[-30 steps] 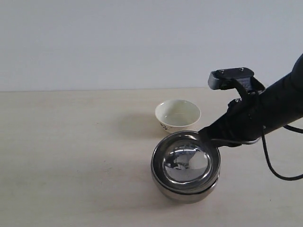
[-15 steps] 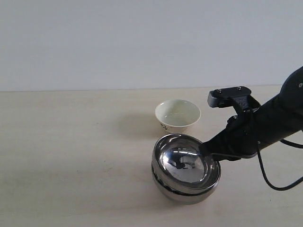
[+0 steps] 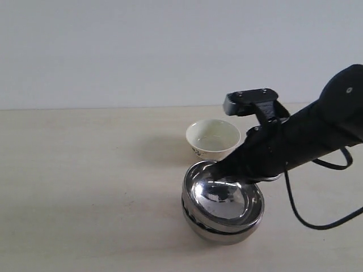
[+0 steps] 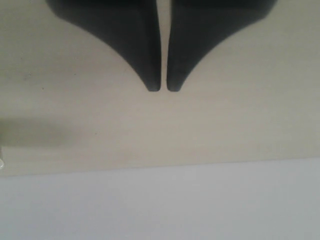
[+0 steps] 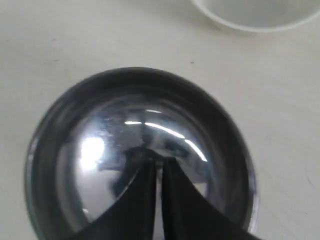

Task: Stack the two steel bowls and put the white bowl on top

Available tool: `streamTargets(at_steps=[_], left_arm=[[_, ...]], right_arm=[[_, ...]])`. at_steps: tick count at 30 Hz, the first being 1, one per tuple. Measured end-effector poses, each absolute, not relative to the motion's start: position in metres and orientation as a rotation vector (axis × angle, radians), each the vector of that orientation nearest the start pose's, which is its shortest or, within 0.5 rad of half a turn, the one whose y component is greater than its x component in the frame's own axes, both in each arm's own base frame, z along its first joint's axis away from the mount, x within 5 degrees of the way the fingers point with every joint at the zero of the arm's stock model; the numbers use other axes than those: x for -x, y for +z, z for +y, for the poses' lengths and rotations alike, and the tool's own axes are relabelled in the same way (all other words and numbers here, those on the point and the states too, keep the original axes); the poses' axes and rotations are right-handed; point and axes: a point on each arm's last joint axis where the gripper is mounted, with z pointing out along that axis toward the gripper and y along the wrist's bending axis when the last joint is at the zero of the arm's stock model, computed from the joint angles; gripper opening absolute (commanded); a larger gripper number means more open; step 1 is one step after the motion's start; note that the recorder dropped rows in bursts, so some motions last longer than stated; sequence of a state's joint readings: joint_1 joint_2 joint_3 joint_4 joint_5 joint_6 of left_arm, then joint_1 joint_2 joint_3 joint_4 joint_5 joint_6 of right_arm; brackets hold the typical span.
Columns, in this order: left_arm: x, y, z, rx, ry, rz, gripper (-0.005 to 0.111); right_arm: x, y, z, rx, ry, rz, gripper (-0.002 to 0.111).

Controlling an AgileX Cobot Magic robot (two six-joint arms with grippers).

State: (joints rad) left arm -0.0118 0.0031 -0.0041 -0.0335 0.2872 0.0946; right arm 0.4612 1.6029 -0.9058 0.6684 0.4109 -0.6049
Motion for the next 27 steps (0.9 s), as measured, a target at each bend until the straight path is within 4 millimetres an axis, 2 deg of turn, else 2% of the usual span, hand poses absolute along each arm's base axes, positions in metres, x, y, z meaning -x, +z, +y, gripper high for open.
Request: streamTargets(at_steps=[6,9,16,19,23,27], left_arm=[[-0.055,0.188,-0.002,-0.072,0.028,1.768,0.004],[-0.055,0.188,-0.002,-0.072,0.028,1.768,0.004],[-0.055,0.188,-0.002,-0.072,0.028,1.768,0.004],[-0.055,0.188,-0.002,-0.072,0.028,1.768,0.004],[-0.055,0.188,-0.002,-0.072,0.028,1.768,0.004],[-0.055,0.188,-0.002,-0.072,0.028,1.768,0.004]], right_arm=[[-0.257,0.209,0.201,0.752,0.524,2.36,0.0],[-0.253,0.201,0.214,0.774,0.52,2.35,0.0],[-0.263,0.179,0.225,0.776,0.509,2.404,0.0],[-0.266,0.178,0.229,0.79,0.521,2.418,0.0],[-0.267,0.183,0.232,0.799,0.541,2.413,0.0],[-0.268,0.204,0.235,0.807,0.576,2.368,0.0]])
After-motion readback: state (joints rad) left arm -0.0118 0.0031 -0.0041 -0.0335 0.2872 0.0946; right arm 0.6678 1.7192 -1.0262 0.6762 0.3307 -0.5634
